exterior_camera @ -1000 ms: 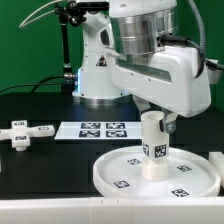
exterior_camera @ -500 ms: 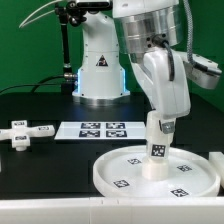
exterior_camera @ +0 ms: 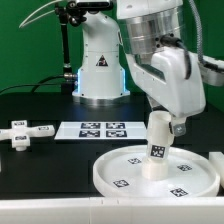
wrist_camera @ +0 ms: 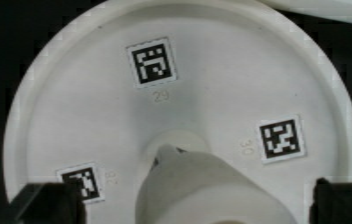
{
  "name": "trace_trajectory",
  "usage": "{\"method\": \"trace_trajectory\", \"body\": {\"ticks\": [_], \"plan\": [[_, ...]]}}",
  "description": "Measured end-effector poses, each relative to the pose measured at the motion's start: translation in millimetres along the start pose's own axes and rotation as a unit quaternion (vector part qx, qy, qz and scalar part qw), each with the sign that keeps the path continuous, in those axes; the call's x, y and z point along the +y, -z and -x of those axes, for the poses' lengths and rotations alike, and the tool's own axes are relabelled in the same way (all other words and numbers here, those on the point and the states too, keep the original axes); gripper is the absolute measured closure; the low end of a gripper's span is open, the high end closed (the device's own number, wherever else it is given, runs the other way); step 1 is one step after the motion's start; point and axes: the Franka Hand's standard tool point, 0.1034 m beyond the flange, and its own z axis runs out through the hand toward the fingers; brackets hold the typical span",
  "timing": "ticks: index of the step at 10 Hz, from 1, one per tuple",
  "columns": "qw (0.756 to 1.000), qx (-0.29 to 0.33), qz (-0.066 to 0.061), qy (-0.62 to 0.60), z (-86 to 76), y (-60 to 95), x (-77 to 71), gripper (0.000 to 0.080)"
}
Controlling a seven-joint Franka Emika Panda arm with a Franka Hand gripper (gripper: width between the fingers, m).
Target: Assemble round table
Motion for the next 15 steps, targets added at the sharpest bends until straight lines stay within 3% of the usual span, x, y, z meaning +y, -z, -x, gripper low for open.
{"method": "trace_trajectory", "body": {"ticks": [4, 9, 12, 15], "plan": [[0.986, 0.0, 0.001, 0.164, -1.1, 0.1, -0.1, 0.0151], [0.932, 0.003, -0.003, 0.362, -7.1, 3.4, -2.4, 0.0151], [0.883, 0.003, -0.002, 0.469, -7.5, 3.2, -2.1, 0.0151], [0.787, 0.018, 0.015, 0.616, -7.1, 6.4, -6.6, 0.0151]]}}
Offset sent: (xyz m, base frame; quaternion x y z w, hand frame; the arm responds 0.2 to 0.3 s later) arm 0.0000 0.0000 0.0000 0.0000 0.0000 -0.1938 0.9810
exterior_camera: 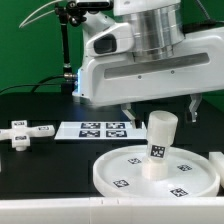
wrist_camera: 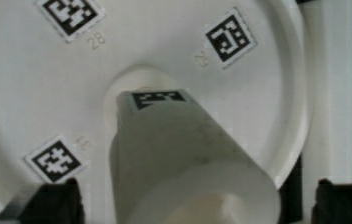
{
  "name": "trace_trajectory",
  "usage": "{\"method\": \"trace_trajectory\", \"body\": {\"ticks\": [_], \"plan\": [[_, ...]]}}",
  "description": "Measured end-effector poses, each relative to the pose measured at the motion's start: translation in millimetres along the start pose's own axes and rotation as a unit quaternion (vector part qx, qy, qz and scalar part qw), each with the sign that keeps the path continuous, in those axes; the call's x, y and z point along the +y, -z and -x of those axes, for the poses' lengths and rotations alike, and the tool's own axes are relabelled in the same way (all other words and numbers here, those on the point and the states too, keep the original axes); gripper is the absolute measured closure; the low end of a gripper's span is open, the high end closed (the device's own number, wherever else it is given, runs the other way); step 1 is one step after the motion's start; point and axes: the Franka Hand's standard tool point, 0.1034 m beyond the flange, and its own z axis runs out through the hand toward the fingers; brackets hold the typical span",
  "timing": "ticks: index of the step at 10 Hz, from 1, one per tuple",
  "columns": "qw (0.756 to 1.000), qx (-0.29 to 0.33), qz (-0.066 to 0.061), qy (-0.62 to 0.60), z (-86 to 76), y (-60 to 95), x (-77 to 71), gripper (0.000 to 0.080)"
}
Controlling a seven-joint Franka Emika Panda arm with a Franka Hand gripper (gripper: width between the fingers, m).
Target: Assemble round table
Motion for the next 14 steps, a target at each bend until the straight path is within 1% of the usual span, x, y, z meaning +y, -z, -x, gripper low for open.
{"method": "trace_trajectory", "body": {"ticks": [1, 2, 3, 5, 6, 7, 8, 9, 10, 13, 14], "plan": [[0.998, 0.0, 0.001, 0.057, -2.0, 0.2, 0.1, 0.0151], [0.992, -0.004, 0.006, 0.126, -4.5, 0.2, 0.5, 0.0151], [0.988, -0.004, 0.008, 0.155, -5.2, 0.2, 1.0, 0.0151], [0.97, -0.006, 0.009, 0.242, -4.9, -0.6, 3.4, 0.0151], [0.965, -0.007, 0.01, 0.261, -4.9, -0.8, 4.1, 0.0151], [0.95, -0.009, 0.015, 0.313, -5.2, -0.7, 6.1, 0.0151], [0.928, -0.008, 0.025, 0.371, -6.6, -0.6, 7.2, 0.0151], [0.913, -0.01, 0.028, 0.407, -5.5, -2.1, 6.5, 0.0151], [0.903, -0.012, 0.027, 0.429, -4.3, -3.1, 5.8, 0.0151], [0.845, -0.023, 0.037, 0.533, -3.6, -4.0, 3.4, 0.0151], [0.824, -0.026, 0.037, 0.564, -3.0, -5.1, 3.0, 0.0151]]}}
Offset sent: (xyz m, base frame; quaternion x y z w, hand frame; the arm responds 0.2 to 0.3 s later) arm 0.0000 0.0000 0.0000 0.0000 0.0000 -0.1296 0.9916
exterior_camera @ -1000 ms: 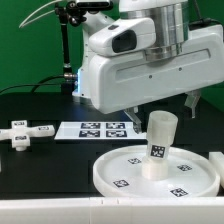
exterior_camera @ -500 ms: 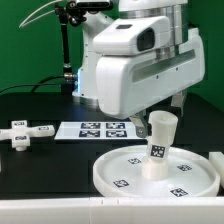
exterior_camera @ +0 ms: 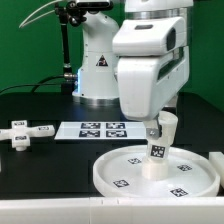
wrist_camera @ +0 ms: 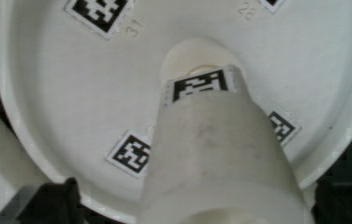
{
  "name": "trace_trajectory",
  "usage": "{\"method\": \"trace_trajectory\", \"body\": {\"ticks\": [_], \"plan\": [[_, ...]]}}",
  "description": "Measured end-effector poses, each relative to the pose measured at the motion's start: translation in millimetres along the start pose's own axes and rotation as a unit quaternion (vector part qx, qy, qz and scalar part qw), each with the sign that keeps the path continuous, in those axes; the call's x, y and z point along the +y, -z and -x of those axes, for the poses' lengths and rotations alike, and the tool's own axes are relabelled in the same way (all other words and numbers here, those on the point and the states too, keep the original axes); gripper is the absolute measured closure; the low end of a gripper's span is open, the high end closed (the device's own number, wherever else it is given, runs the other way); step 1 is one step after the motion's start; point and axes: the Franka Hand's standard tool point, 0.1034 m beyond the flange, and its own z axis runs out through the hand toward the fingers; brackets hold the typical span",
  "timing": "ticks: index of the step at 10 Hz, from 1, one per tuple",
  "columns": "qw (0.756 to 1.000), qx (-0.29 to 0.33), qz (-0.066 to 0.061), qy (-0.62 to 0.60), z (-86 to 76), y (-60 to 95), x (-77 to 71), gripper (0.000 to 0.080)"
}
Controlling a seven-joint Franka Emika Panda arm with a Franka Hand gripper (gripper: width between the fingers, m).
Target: Assemble round table
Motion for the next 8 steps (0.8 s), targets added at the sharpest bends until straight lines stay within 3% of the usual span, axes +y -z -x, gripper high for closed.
{"method": "trace_trajectory", "body": {"ticks": [3, 8], "plan": [[0.994, -0.01, -0.001, 0.109, 1.5, -5.5, -1.4, 0.0151], [0.982, -0.02, -0.002, 0.187, 2.8, -6.3, -1.5, 0.0151]]}}
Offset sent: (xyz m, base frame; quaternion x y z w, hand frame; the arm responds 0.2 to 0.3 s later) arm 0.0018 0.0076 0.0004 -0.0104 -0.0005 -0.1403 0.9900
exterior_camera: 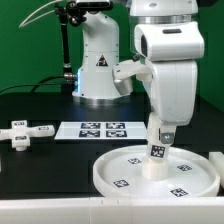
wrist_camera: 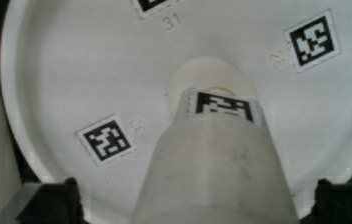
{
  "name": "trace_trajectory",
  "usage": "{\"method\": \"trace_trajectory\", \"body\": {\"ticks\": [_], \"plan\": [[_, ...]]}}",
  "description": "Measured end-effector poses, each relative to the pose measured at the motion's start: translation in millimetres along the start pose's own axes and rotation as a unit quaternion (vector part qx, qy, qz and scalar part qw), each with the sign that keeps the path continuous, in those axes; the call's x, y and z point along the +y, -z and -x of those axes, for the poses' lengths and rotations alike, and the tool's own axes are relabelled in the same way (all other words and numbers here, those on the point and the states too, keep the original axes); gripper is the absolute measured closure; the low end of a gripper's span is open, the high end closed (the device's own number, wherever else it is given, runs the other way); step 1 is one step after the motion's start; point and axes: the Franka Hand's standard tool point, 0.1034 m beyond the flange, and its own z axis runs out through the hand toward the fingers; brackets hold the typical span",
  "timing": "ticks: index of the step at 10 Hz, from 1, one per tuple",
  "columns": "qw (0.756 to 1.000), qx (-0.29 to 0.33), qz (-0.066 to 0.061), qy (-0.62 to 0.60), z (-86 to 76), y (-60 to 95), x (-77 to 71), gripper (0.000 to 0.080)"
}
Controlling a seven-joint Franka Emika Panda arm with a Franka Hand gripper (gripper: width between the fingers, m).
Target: Assemble round table
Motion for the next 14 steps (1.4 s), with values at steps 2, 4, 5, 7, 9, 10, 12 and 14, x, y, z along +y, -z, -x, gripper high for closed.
{"method": "trace_trajectory", "body": {"ticks": [2, 4, 5, 7, 9, 10, 12, 14], "plan": [[1.0, 0.0, -0.004, -0.003, 2.9, -1.7, 0.0, 0.0393], [1.0, 0.0, -0.004, -0.004, 3.6, -2.1, 0.0, 0.0393], [1.0, 0.0, -0.004, -0.004, 3.9, -2.3, 0.0, 0.0393], [1.0, -0.001, -0.006, -0.014, 9.2, -1.0, 1.7, 0.0393], [0.999, 0.0, -0.009, -0.037, 15.4, -2.7, 1.7, 0.0393], [0.997, 0.001, -0.009, -0.08, 16.9, -2.8, 1.8, 0.0392], [0.987, 0.002, -0.009, -0.16, 17.4, -2.8, 2.1, 0.039], [0.975, 0.001, -0.009, -0.224, 17.5, -2.9, 2.0, 0.039]]}}
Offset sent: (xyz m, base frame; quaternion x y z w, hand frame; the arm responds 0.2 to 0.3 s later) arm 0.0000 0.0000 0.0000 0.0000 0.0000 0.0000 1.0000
